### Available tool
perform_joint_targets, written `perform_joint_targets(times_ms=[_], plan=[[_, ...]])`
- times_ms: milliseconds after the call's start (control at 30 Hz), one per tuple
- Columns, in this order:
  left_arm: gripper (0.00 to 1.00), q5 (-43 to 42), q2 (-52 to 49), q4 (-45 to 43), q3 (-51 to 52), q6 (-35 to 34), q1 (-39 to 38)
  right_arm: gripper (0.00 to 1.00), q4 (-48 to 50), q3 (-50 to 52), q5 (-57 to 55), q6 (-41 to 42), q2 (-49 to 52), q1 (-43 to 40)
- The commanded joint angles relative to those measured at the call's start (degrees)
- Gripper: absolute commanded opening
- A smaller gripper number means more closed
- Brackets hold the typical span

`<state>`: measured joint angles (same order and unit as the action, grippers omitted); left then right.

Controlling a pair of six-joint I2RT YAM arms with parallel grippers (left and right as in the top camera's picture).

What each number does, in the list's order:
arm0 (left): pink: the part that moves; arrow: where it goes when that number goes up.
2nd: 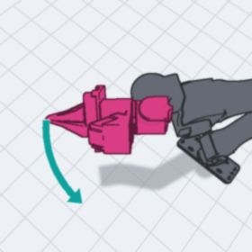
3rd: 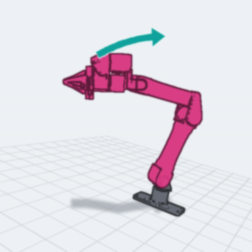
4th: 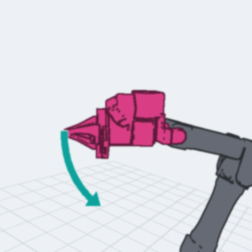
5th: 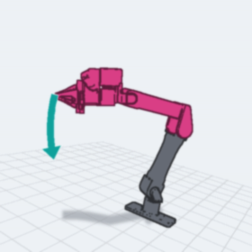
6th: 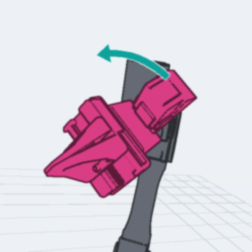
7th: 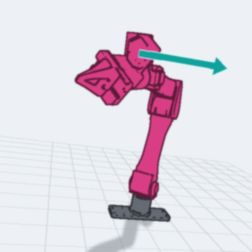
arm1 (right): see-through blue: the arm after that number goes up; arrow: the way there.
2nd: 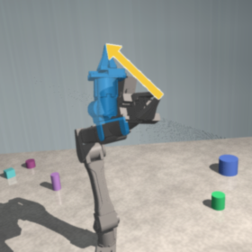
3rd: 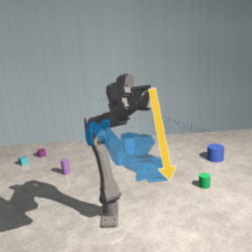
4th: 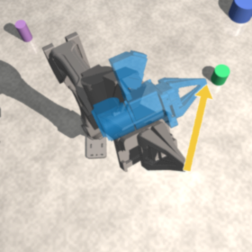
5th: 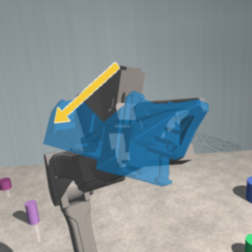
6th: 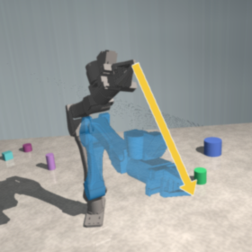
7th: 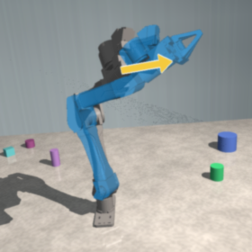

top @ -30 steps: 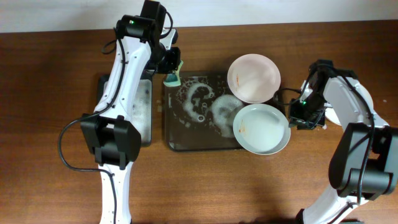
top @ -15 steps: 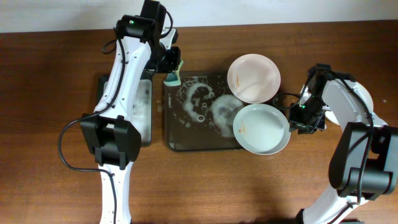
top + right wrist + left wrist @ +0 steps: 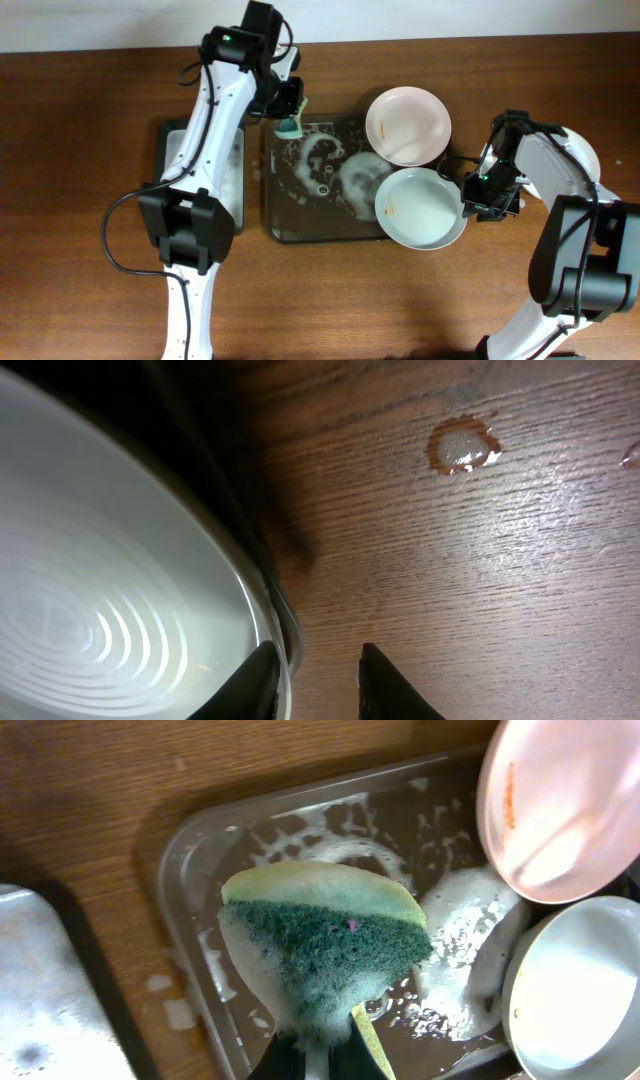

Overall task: Clean dirty plates on tray and stack at the side
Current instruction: 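Grasp the rim of the pale green plate with the right gripper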

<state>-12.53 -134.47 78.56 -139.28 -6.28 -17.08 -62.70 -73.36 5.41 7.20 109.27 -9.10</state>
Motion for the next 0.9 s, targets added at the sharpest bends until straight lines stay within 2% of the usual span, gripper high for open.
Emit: perform_joint_targets(times_ms=[0,267,333,567,700,867], plan=[[0.01,0.17,0.98,-0.55,-0.48,-0.52,-1.33,0.27,-0.31,0.46,-0.79,-0.81,-0.70,0.04],[0.01,0.17,0.98,-0.55,-0.48,-0.52,-1.66,0.25,0.17,1.16,-0.35,-0.79,-0.70,0.11],[0.01,0.22,0.98,-0.57,-0.48,-0.52,-1.66,0.19,0.59,1.16,0.76,-0.81,-0.70,0.11],[0.01,0.37,0.98,-1.05,-0.48,-0.52,-1.66,0.12,1.84,1.16,5.11,-0.83,-0.70,0.57],[0.01,0.39,0.98,-1.44,-0.48,-0.50,-1.66,0.04,1.95,1.16,5.14,-0.79,-0.70,3.26],[0.01,0.37,0.98,-1.46,-0.48,-0.52,-1.66,0.04,2.95,1.16,5.11,0.83,-0.70,8.04]])
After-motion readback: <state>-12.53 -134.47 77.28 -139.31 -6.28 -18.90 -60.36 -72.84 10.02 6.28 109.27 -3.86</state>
